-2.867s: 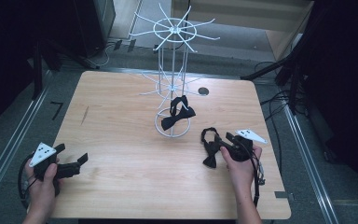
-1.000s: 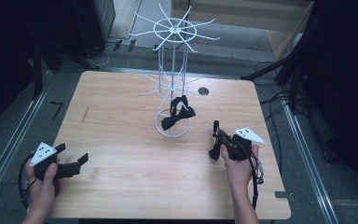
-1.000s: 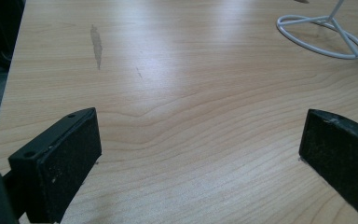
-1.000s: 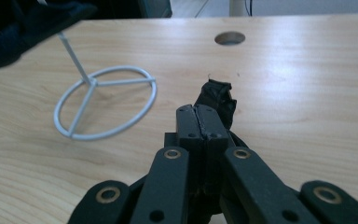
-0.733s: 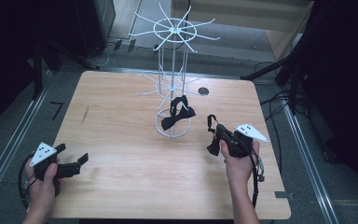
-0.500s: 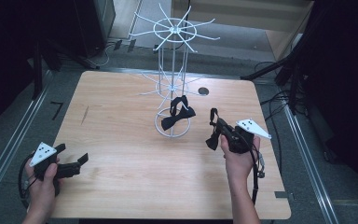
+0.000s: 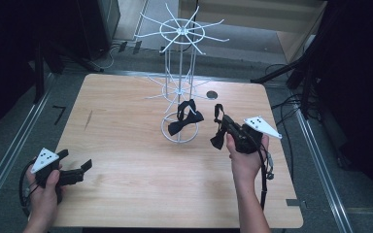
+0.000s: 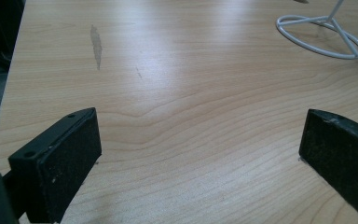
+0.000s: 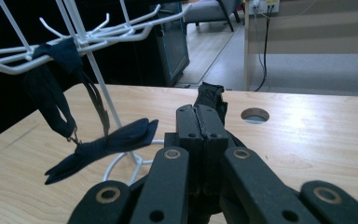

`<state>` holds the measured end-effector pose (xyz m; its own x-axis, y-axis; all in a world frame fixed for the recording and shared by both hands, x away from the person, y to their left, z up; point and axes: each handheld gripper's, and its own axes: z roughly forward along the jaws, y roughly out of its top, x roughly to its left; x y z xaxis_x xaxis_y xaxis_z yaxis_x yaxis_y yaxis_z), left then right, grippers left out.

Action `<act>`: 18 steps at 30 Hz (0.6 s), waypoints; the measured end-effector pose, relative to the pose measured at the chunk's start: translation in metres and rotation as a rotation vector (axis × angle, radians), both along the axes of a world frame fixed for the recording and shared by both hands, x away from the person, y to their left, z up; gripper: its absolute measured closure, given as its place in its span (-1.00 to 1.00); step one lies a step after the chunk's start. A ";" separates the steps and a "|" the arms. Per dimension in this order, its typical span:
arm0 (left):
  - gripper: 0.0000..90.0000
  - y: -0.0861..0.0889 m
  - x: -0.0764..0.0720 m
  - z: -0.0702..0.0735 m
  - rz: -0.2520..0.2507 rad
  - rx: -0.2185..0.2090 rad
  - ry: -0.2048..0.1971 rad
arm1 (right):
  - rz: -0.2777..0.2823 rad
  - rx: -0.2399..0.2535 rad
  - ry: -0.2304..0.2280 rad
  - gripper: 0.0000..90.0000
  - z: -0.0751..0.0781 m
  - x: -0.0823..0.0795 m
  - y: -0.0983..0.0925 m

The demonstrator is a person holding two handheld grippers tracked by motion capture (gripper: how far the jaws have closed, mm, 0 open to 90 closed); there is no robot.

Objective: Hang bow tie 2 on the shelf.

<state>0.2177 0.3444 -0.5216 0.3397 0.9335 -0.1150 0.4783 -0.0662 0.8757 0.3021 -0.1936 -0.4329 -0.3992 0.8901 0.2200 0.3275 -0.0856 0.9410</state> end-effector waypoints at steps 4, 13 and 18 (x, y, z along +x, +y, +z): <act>-1.00 0.000 0.000 0.000 0.001 0.000 -0.001 | 0.003 0.003 -0.010 1.00 0.006 0.000 0.003; -1.00 0.000 0.000 0.000 -0.001 0.000 0.000 | 0.021 -0.001 -0.024 1.00 0.016 0.000 0.010; -1.00 0.000 0.000 0.000 0.000 -0.003 -0.001 | 0.023 0.004 -0.030 1.00 0.022 0.001 0.013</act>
